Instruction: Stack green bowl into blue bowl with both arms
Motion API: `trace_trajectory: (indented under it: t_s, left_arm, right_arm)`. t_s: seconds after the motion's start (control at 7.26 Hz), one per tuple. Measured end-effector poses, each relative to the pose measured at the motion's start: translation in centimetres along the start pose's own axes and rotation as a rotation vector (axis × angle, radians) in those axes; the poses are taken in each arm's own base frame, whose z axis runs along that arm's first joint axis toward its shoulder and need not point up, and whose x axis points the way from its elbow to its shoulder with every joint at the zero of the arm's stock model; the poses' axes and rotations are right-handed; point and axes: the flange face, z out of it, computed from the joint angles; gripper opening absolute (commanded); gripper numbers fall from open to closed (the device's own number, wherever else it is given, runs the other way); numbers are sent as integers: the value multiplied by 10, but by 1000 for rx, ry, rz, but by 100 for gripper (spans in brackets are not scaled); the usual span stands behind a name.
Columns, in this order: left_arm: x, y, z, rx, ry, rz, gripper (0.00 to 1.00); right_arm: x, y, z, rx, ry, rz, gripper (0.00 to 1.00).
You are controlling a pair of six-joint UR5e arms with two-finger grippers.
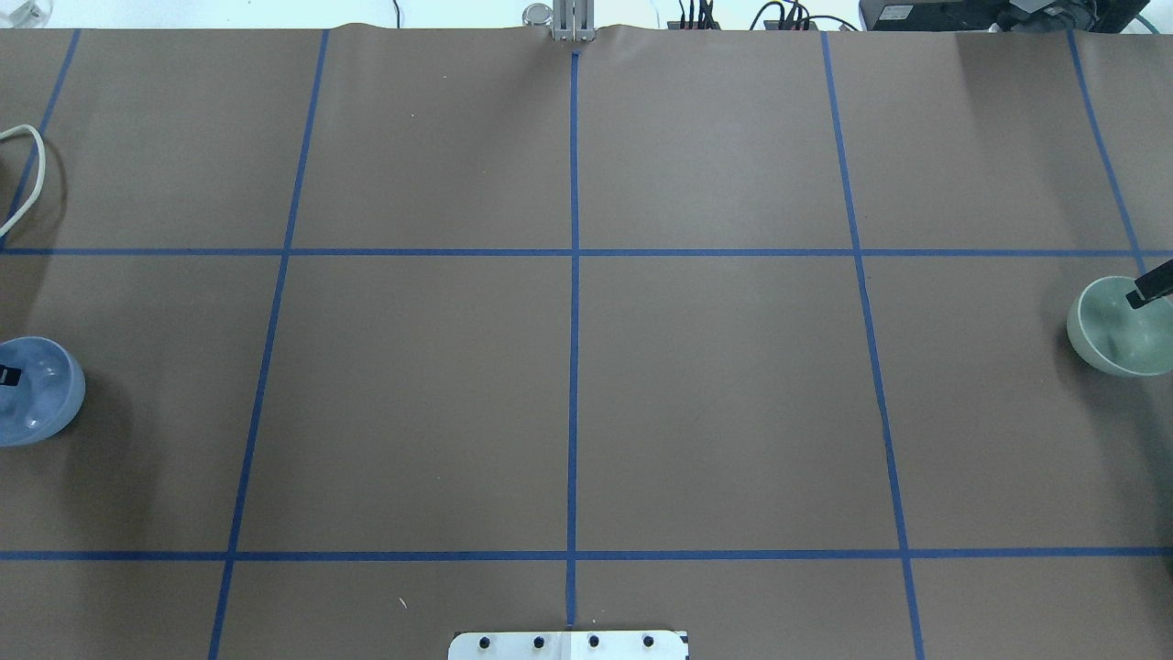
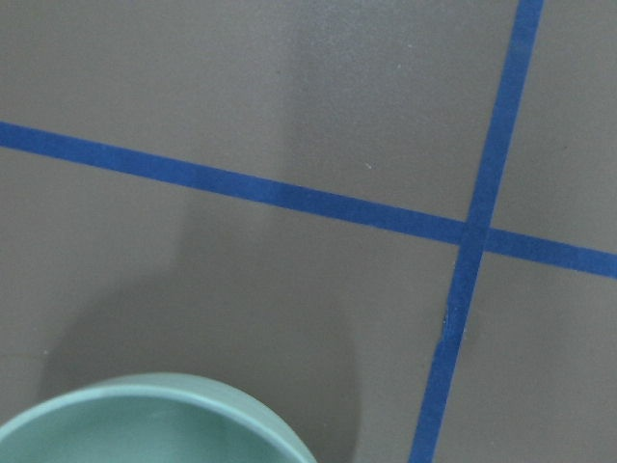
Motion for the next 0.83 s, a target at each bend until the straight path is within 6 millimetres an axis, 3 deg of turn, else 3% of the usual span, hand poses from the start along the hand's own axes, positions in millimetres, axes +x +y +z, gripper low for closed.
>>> trace_trajectory:
  t_s: [0.14, 0.28, 0.83]
  left_arm:
    - [0, 0, 0, 0, 0, 1, 14]
    - [0, 0, 0, 0, 0, 3, 1]
    - [2, -1, -1, 4, 7, 13, 0]
  right_arm:
    - [0, 0, 0, 0, 0, 0, 0]
    - [-1, 0, 0, 0, -1, -1, 0]
    - [-3, -2, -2, 5, -3, 3, 0]
